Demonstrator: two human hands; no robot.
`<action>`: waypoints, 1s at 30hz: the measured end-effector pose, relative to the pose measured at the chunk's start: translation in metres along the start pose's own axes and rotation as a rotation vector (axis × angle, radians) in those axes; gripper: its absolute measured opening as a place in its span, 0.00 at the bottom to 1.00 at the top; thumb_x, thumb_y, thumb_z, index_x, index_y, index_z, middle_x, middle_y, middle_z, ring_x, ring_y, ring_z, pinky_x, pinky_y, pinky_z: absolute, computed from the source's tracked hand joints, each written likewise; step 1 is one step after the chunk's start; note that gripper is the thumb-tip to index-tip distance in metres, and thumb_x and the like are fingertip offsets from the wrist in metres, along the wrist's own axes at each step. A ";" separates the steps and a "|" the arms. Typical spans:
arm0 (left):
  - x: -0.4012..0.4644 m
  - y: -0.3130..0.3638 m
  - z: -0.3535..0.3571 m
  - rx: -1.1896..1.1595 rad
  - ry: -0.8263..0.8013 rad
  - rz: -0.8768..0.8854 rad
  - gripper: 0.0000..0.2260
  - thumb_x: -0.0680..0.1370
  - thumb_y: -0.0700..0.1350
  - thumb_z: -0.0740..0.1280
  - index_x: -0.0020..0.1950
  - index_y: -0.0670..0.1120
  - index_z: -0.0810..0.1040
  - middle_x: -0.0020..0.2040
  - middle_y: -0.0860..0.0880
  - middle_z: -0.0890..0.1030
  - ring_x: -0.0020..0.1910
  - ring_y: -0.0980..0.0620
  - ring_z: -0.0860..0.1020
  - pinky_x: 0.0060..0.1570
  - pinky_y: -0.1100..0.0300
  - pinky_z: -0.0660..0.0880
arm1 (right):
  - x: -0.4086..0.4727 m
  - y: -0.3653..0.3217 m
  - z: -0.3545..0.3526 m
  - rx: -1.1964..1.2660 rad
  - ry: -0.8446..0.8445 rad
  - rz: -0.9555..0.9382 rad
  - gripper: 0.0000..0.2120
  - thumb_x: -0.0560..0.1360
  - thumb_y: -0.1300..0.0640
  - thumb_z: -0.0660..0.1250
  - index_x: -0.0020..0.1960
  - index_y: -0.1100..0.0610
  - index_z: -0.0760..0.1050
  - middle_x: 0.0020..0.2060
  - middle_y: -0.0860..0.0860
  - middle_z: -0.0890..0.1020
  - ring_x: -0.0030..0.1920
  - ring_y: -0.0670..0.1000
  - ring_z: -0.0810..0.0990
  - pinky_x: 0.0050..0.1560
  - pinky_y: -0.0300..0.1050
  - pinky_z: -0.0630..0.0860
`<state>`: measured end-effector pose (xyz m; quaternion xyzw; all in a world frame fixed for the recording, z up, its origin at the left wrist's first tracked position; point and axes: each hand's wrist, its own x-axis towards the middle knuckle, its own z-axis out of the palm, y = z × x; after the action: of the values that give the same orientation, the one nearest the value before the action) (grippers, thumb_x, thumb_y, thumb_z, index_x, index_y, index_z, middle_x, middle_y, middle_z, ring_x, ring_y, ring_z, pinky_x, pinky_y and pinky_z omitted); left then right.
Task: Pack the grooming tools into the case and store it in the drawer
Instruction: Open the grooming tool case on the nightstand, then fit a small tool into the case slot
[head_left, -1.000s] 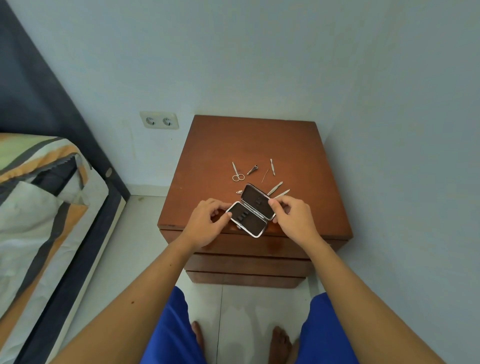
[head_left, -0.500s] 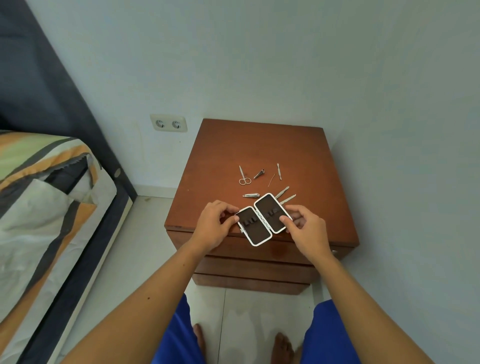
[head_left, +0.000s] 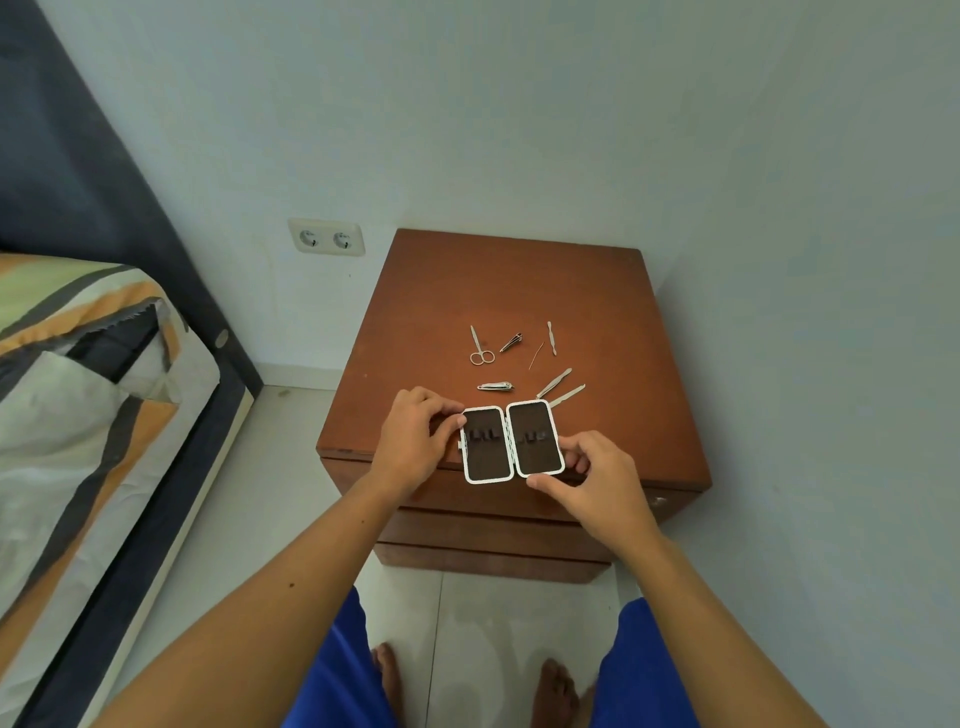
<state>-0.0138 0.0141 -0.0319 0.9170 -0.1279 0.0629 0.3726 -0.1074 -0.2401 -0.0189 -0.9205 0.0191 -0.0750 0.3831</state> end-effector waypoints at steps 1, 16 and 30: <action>0.002 -0.001 -0.001 0.013 -0.011 0.010 0.09 0.83 0.47 0.71 0.62 0.49 0.87 0.51 0.54 0.79 0.53 0.55 0.71 0.49 0.66 0.67 | -0.001 -0.001 0.003 -0.008 0.019 0.007 0.20 0.66 0.43 0.82 0.52 0.48 0.81 0.41 0.45 0.77 0.43 0.47 0.75 0.42 0.43 0.74; 0.016 -0.018 -0.019 0.048 -0.380 0.087 0.56 0.62 0.77 0.73 0.84 0.51 0.64 0.64 0.56 0.70 0.63 0.57 0.65 0.68 0.56 0.70 | 0.008 -0.009 0.020 -0.085 0.140 0.023 0.21 0.66 0.40 0.81 0.52 0.49 0.79 0.38 0.43 0.74 0.42 0.46 0.74 0.39 0.35 0.66; 0.013 -0.018 -0.021 0.040 -0.310 0.082 0.52 0.62 0.77 0.75 0.81 0.57 0.68 0.62 0.59 0.71 0.61 0.59 0.67 0.60 0.60 0.72 | 0.097 -0.032 0.017 -0.117 0.077 -0.163 0.10 0.77 0.50 0.74 0.57 0.51 0.84 0.46 0.45 0.81 0.50 0.48 0.77 0.53 0.46 0.75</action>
<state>0.0033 0.0385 -0.0267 0.9170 -0.2200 -0.0615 0.3269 -0.0099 -0.2145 0.0038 -0.9363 -0.0370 -0.1398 0.3201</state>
